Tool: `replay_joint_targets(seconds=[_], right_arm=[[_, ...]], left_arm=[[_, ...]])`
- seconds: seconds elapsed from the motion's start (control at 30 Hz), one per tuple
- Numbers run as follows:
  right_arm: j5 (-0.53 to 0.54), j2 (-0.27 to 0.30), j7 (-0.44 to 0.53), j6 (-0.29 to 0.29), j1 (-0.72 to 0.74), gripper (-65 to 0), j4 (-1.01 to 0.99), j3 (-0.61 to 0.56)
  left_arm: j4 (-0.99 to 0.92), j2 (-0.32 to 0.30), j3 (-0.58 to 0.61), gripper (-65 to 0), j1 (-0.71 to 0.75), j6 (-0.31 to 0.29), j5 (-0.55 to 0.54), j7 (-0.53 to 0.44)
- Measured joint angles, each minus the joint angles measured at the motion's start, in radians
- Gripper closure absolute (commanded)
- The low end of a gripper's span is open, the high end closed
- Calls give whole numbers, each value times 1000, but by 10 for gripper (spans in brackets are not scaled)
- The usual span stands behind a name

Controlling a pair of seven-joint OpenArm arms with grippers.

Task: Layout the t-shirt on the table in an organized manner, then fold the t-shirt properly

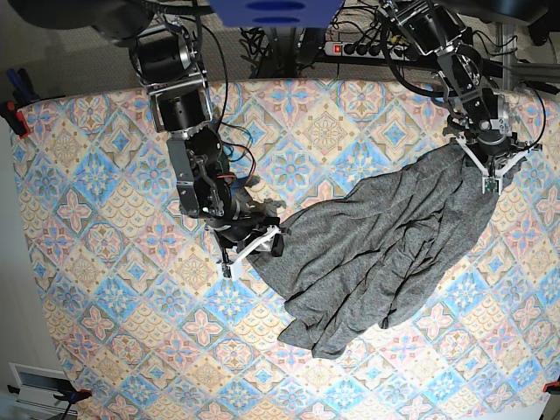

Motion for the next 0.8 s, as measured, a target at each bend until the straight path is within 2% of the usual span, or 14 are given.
replay_joint_targets(seconds=[0.17, 0.3, 0.43, 0.53, 0.63, 0.67, 0.73, 0.8], right_arm=[[-6, 2, 10, -14, 1, -293, 1, -46], [-37, 13, 45, -46, 5, -293, 5, -174], [-35, 3, 47, -38, 8, -278, 6, -313], [-64, 0, 43, -33, 9, -180, 7, -372], [-182, 0, 43, -34, 8, -25, 7, -387], [-216, 0, 44, -32, 7, 0, 7, -387], [-263, -5, 44, -31, 5, -14, 7, -373], [-303, -19, 35, -56, -3, -8, 16, -339]], left_arm=[[0, 0, 0, -33, 0, 0, 0, 0], [0, 0, 0, -33, 2, 0, 0, 0], [0, 0, 0, -33, 3, 0, 0, 0], [0, 0, 0, -33, 3, 0, 0, 0], [0, 0, 0, -32, 3, 0, 0, 0], [0, 0, 0, -32, 3, 0, 0, 0], [0, 0, 0, -32, 3, 0, 0, 0], [0, 0, 0, -32, 3, 0, 0, 0]])
